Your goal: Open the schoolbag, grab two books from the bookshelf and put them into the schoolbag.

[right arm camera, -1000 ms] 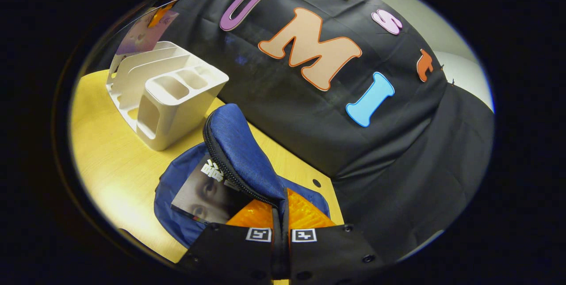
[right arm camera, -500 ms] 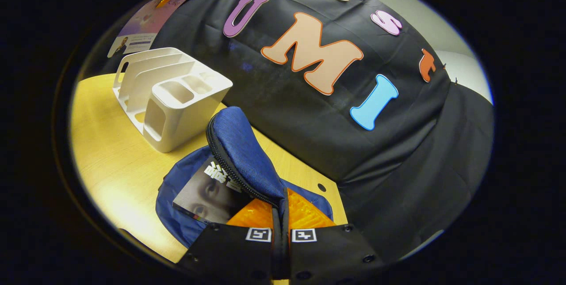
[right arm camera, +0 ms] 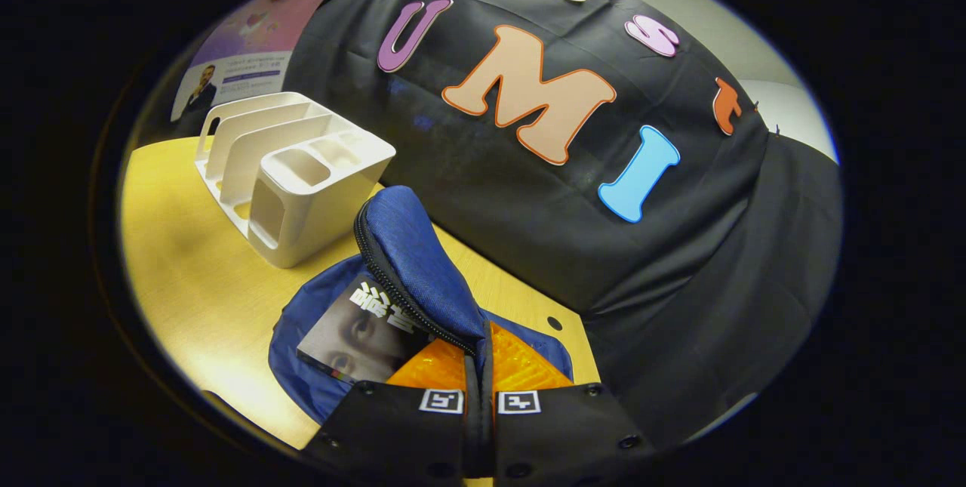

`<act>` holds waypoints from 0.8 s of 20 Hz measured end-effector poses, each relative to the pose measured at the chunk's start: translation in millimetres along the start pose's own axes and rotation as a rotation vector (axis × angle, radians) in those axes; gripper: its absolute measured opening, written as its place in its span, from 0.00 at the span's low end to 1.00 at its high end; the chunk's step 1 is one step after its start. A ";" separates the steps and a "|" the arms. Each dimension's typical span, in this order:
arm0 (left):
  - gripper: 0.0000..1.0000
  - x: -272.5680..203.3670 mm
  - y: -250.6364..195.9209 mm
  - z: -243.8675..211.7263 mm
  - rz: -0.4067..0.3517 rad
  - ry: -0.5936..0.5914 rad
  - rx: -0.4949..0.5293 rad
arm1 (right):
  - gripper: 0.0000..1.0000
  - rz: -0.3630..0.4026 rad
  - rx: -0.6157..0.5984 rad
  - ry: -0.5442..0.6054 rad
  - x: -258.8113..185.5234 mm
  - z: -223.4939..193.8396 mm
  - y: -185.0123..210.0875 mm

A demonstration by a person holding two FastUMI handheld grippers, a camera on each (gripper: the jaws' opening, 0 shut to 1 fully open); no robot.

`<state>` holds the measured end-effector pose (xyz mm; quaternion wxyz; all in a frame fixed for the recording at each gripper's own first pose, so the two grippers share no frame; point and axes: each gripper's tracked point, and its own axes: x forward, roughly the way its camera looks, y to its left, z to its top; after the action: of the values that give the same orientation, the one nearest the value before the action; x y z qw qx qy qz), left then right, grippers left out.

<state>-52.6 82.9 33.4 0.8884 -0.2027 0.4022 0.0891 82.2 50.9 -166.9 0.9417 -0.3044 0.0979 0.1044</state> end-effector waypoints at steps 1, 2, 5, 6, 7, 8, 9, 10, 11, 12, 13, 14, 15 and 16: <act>0.35 12.4 -19.4 -4.7 -0.049 0.000 -0.004 | 0.00 0.003 0.002 -0.001 1.4 0.6 -0.7; 0.34 22.0 -30.2 -6.7 -0.074 -0.004 -0.004 | 0.01 0.004 0.002 -0.003 0.0 -0.4 -1.6; 0.34 53.6 -55.3 -18.6 -0.150 0.013 -0.010 | 0.01 0.003 0.006 -0.006 0.1 -1.3 -5.9; 0.34 63.2 -62.8 -22.5 -0.173 0.021 -0.021 | 0.01 0.001 0.012 -0.006 -0.4 -0.1 -7.9; 0.35 74.5 -70.9 -23.9 -0.194 0.023 -0.036 | 0.00 -0.001 0.020 -0.005 -0.7 -0.5 -9.7; 0.34 84.3 -77.5 -25.2 -0.208 0.020 -0.052 | 0.01 -0.001 0.029 -0.003 -0.4 -1.2 -9.7; 0.34 94.2 -85.1 -26.1 -0.225 0.016 -0.060 | 0.01 0.000 0.035 -0.001 -0.3 -0.8 -9.2; 0.34 104.3 -92.7 -27.0 -0.242 0.013 -0.072 | 0.00 0.000 0.038 0.000 -1.4 -0.6 -9.1; 0.34 115.6 -100.9 -27.7 -0.261 0.010 -0.084 | 0.00 -0.001 0.041 0.000 -1.2 0.1 -10.4; 0.34 125.2 -108.2 -31.4 -0.280 0.016 -0.092 | 0.00 -0.001 0.045 0.000 -0.3 0.4 -11.2; 0.35 135.9 -114.5 -34.5 -0.297 0.019 -0.102 | 0.00 -0.001 0.049 -0.001 -0.5 1.0 -12.2; 0.34 146.3 -120.6 -38.9 -0.314 0.024 -0.103 | 0.00 0.000 0.055 -0.001 -1.5 0.0 -12.3; 0.34 159.5 -126.0 -42.7 -0.324 0.023 -0.112 | 0.01 0.001 0.062 -0.003 -1.9 -0.1 -13.1; 0.34 171.8 -130.3 -46.4 -0.334 0.022 -0.117 | 0.01 0.001 0.066 -0.005 -2.1 -0.4 -14.3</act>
<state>71.4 -55.5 -85.5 0.8729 -0.3193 0.3669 -0.0387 83.7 39.1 -158.9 0.9515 -0.2727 0.0994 0.1024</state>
